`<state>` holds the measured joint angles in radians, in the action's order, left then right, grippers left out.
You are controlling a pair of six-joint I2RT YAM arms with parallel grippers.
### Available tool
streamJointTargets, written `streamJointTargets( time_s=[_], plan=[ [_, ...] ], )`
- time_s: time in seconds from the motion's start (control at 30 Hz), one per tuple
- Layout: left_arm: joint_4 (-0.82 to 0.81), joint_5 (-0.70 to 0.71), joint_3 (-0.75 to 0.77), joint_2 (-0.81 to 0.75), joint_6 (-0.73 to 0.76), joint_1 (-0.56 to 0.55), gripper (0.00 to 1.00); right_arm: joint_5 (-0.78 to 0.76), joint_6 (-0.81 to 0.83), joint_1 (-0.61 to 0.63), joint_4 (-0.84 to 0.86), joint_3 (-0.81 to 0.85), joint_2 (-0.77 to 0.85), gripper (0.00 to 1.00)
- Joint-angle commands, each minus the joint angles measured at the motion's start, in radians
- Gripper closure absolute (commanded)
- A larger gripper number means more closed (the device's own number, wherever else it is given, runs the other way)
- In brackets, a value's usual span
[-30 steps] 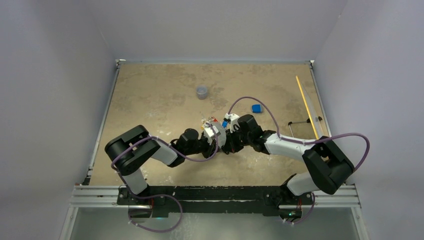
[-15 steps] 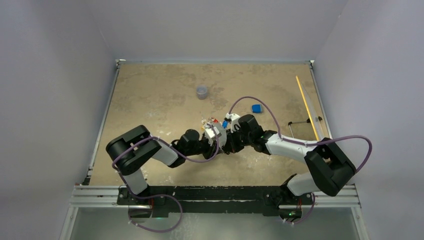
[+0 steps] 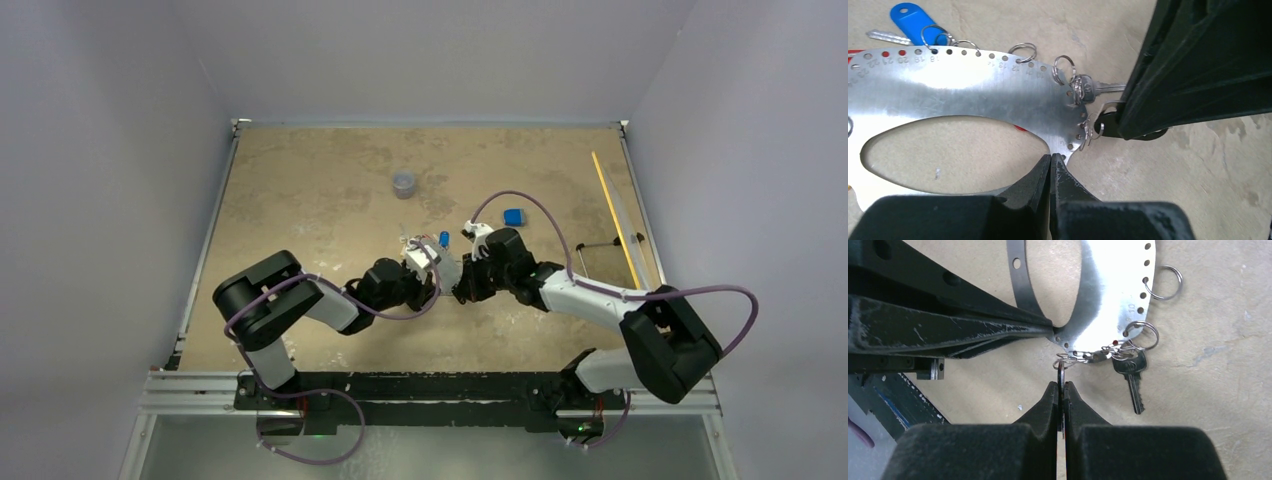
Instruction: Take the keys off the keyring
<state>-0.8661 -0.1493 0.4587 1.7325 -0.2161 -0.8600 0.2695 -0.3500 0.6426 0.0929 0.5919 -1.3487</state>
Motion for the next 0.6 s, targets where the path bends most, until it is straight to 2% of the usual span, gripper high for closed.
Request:
streamJointTargets(
  time_s=[0.0,0.23,0.57],
  plan=[
    [0.094,0.118,0.006,-0.004,-0.023,0.0,1.0,-0.028,-0.05,-0.02,-0.001,-0.012,0.035,1.0],
    [0.131,0.185,0.003,-0.019,-0.016,0.008,1.0,-0.052,-0.076,-0.036,0.023,-0.029,0.014,1.0],
    [0.139,0.169,-0.002,-0.025,-0.011,0.027,1.0,-0.033,-0.064,-0.116,0.081,-0.008,-0.068,1.0]
  ],
)
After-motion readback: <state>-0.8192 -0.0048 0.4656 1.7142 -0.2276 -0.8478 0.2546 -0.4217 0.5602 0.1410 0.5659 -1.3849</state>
